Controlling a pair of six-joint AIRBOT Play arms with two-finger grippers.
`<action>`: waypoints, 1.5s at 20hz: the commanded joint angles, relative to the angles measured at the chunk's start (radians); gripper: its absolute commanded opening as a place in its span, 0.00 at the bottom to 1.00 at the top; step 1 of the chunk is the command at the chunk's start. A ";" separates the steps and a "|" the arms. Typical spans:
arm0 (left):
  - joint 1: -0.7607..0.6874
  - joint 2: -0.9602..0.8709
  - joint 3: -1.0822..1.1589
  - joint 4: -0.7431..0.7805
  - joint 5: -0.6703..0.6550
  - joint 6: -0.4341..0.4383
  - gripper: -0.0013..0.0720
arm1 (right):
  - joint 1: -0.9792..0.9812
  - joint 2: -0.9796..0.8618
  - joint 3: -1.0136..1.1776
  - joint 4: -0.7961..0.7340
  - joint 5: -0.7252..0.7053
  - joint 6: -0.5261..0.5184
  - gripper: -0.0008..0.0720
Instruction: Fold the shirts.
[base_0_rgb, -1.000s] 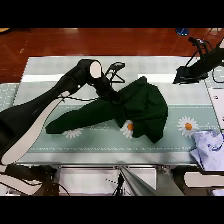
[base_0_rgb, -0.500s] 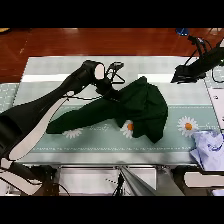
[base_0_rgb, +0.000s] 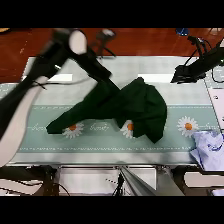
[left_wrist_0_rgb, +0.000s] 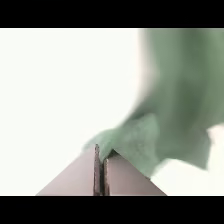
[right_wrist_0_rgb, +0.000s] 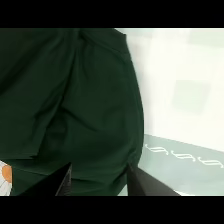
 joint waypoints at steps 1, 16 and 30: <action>0.142 0.056 0.060 0.167 -0.023 0.011 0.06 | 0.000 0.001 0.000 0.001 0.002 0.000 0.59; 0.446 -0.071 0.056 0.008 -0.347 0.024 0.90 | -0.001 -0.004 -0.063 0.023 -0.013 -0.044 0.64; 0.606 0.309 -0.750 -0.082 -0.164 0.013 0.94 | 0.000 -0.004 -0.406 0.422 -0.195 -0.262 0.68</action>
